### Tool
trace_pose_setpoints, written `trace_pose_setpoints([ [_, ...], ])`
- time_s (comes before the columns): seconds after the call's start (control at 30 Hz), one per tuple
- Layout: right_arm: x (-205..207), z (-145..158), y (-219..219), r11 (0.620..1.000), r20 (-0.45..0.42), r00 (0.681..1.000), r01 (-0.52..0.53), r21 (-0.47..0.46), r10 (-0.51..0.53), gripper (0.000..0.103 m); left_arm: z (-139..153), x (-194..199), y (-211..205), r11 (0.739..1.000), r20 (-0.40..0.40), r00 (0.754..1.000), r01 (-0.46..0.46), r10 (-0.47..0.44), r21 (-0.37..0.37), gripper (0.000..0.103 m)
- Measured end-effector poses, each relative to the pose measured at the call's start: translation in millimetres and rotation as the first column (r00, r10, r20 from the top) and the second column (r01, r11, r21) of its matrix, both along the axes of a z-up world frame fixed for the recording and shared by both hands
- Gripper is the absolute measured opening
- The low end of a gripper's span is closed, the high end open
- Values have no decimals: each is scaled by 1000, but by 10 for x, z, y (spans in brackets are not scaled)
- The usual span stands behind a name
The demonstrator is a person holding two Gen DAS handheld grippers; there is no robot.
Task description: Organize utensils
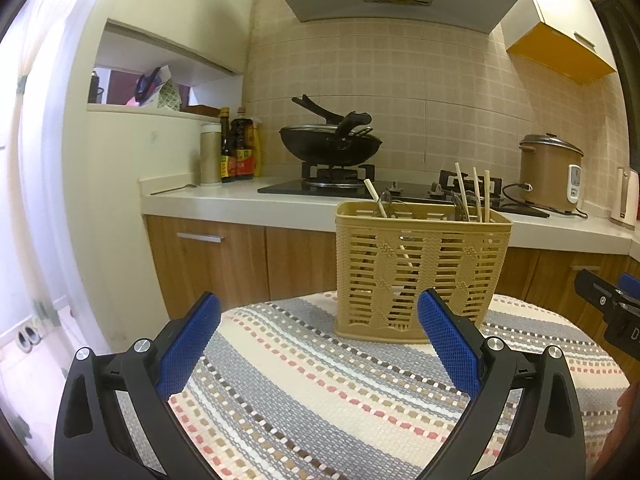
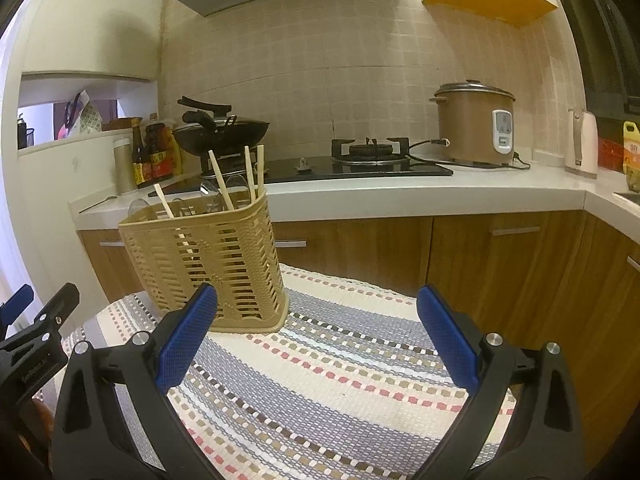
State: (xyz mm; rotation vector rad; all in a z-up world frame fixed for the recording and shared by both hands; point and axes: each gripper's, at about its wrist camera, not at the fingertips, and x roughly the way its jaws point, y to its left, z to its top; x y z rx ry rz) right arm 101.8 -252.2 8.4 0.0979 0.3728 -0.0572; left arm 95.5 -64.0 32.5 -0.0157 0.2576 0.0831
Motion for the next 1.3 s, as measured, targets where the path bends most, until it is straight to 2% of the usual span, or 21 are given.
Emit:
trace_pose_setpoints([
  [0.67, 11, 1, 17, 1000, -3, 1000, 5, -7, -5, 95, -13, 3, -26, 1000, -5, 1000, 0, 0, 12, 95],
  [1.0, 8, -1, 12, 1000, -3, 1000, 4, -6, -4, 95, 9, -45, -29, 1000, 21, 1000, -3, 3, 26, 96],
  [1.17, 5, -6, 33, 1000, -7, 1000, -1, -17, 1, 95, 24, -6, 75, 998, -8, 999, 31, -32, -45, 96],
  [1.3, -4, 5, 69, 999, 0, 1000, -9, -35, 9, 95, 19, 23, 176, 996, -19, 1000, 9, -11, -90, 96],
])
